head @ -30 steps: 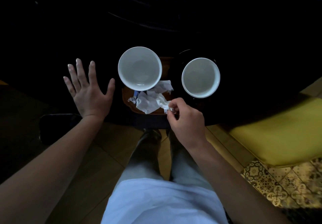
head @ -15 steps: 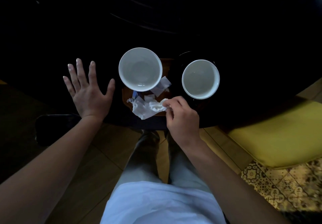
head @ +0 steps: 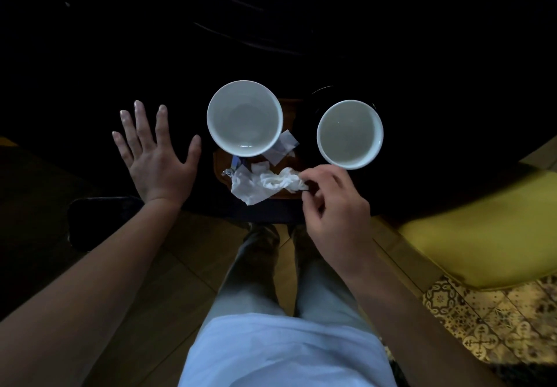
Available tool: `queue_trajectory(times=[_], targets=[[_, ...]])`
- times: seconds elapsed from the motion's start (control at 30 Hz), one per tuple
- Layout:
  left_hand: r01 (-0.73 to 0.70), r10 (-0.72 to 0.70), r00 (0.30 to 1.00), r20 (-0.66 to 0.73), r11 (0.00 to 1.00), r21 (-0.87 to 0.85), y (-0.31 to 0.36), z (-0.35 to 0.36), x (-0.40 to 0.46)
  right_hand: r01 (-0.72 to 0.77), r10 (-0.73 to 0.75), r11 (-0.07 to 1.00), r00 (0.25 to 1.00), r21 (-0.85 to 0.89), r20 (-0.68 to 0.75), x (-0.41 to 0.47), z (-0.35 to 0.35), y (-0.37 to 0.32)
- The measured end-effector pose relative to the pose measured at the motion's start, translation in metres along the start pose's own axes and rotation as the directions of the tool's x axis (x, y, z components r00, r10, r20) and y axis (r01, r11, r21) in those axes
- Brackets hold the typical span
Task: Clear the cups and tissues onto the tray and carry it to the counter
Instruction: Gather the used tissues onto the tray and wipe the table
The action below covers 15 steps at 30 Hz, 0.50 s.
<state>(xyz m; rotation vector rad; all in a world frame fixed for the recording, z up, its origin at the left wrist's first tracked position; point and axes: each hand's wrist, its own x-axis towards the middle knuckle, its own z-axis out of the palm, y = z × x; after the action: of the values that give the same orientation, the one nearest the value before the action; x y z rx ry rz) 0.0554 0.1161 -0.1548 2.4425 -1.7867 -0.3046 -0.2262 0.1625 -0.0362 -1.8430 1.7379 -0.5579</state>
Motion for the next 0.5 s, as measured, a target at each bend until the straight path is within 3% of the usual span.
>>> queue_trajectory(times=[0.17,0.33,0.5], targets=[[-0.007,0.007,1.0,-0.004,1.0,-0.012,-0.001,0.0,-0.001,-0.033,0.042,0.999,0.974,0.041,-0.223,0.002,-0.033,0.01],[-0.006,0.006,1.0,-0.005,0.999,-0.038,-0.001,-0.001,0.0,-0.103,0.15,0.987,0.874,0.125,-0.462,0.007,-0.048,0.043],[-0.005,0.009,1.0,0.024,0.986,-0.165,-0.006,-0.006,0.001,-0.277,0.369,0.927,0.796,0.253,-0.48,0.002,-0.03,0.077]])
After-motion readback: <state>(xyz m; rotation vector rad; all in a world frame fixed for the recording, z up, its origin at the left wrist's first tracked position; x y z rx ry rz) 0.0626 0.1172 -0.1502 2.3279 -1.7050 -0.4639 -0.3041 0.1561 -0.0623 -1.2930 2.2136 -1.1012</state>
